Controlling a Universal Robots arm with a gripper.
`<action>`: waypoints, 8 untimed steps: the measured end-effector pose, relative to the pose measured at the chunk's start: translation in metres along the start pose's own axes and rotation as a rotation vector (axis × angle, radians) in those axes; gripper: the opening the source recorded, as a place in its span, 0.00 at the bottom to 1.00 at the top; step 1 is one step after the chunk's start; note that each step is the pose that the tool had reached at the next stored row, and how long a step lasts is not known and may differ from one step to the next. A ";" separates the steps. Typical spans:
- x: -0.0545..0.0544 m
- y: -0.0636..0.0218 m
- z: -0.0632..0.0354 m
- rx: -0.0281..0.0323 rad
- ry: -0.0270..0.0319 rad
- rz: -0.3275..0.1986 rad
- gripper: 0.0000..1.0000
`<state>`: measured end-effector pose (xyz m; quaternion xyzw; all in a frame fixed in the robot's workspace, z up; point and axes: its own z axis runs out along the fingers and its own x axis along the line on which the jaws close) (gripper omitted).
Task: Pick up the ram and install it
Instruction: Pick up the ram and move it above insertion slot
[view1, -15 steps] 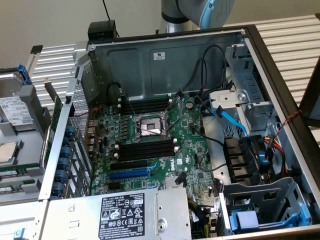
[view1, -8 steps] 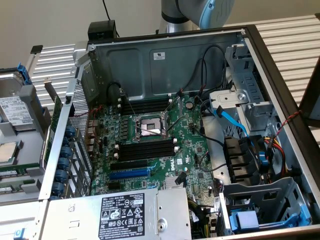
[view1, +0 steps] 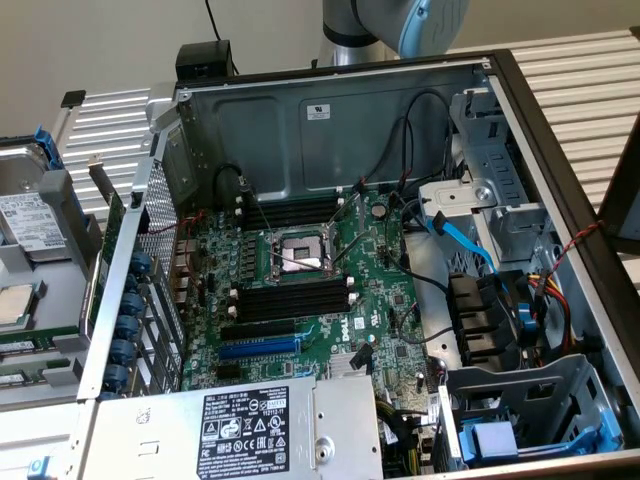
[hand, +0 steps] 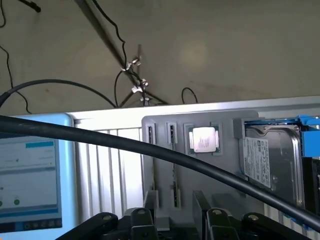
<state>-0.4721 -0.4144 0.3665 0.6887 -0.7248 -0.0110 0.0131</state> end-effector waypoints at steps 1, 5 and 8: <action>0.000 -0.0001 0.0008 0.0004 0.0006 -0.017 0.42; 0.000 -0.0002 0.0060 0.0007 0.0020 -0.056 0.42; 0.000 -0.0004 0.0115 0.0006 0.0022 -0.061 0.42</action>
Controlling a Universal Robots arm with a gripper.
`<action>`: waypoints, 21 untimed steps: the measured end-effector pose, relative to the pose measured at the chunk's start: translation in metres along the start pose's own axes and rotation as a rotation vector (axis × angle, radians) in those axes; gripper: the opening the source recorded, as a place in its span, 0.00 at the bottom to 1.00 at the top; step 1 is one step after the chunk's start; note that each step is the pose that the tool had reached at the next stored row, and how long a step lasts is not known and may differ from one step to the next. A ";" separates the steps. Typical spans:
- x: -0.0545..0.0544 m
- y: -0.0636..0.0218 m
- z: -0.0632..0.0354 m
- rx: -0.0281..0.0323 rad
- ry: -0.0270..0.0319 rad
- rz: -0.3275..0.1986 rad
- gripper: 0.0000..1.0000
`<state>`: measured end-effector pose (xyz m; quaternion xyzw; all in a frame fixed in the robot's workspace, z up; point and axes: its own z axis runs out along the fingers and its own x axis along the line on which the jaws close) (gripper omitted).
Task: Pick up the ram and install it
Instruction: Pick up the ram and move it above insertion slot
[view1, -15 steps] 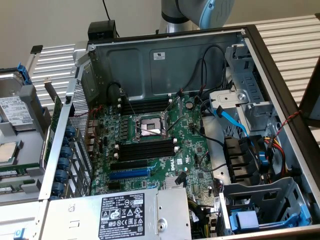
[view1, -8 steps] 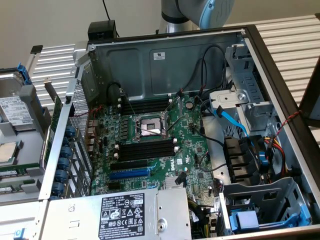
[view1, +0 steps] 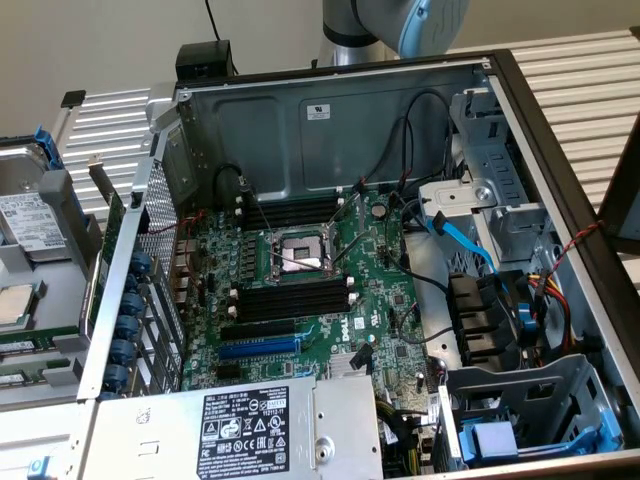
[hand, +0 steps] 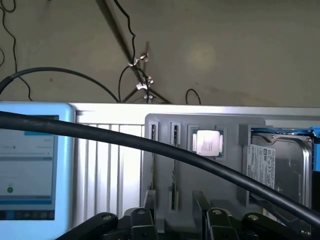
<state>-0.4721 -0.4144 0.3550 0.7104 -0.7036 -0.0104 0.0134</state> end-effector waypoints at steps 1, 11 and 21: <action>0.000 -0.0001 0.0018 0.0001 0.0000 -0.001 0.42; 0.000 -0.0003 0.0064 -0.0002 0.0000 -0.003 0.42; 0.002 -0.0012 0.0235 -0.0006 0.0002 -0.003 0.42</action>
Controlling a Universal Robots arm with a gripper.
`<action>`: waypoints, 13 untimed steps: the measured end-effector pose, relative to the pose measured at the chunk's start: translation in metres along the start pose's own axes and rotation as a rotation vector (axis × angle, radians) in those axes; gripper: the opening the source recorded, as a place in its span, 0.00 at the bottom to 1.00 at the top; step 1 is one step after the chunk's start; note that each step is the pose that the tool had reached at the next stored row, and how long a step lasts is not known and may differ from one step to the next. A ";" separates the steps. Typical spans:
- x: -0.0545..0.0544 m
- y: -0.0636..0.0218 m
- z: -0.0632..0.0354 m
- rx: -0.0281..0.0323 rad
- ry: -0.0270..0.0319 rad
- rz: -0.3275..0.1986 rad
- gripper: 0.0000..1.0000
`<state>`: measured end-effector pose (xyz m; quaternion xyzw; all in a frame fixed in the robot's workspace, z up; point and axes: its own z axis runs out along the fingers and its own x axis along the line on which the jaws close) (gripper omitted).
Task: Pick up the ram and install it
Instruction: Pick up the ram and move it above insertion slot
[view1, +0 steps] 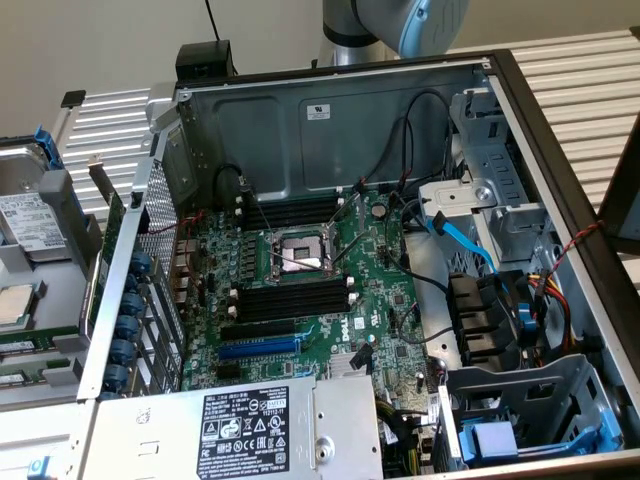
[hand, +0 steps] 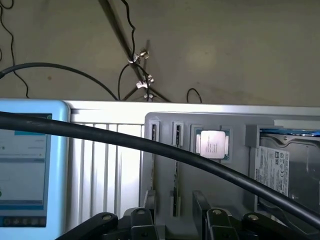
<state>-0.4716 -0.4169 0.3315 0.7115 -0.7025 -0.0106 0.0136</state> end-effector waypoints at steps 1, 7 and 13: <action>0.001 -0.0001 0.0019 0.0001 -0.0001 0.000 0.42; 0.004 -0.0004 0.0127 0.0000 -0.0005 0.010 0.42; 0.006 -0.0012 0.0236 -0.0001 -0.0013 0.026 0.42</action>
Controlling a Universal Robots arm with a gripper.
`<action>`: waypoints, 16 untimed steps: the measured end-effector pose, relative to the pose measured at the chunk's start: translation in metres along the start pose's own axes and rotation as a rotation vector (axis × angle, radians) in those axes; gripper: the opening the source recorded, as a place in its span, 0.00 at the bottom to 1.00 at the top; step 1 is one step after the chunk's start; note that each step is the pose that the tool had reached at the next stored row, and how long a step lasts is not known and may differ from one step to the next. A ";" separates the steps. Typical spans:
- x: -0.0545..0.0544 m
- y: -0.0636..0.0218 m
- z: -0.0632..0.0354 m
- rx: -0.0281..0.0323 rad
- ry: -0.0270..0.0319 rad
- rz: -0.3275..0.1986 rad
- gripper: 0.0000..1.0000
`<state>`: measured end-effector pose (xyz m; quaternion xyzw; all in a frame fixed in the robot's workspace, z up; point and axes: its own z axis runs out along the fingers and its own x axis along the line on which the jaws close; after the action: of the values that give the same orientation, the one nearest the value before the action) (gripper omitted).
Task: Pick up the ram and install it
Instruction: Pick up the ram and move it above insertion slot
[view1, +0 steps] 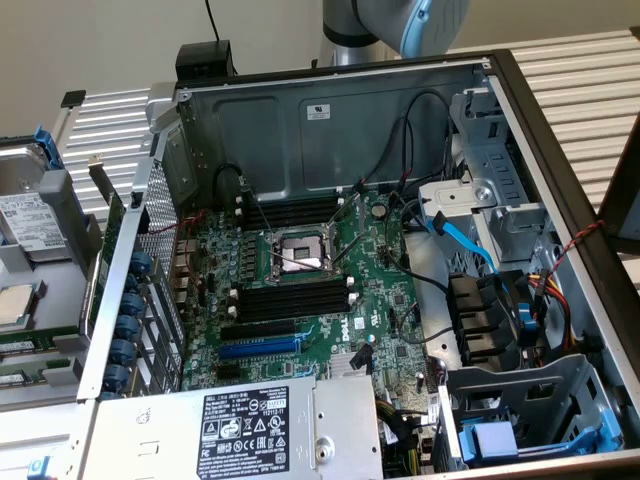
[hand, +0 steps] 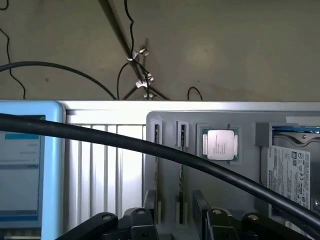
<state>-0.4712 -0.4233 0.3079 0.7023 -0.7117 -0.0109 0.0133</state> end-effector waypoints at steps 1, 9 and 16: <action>0.001 -0.0002 0.0018 0.0000 -0.0002 0.002 0.42; 0.004 -0.0050 0.0163 -0.0001 -0.0020 0.018 0.42; 0.005 -0.0131 0.0287 0.0000 -0.0032 0.024 0.42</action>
<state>-0.4592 -0.4290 0.2788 0.6936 -0.7202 -0.0119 0.0124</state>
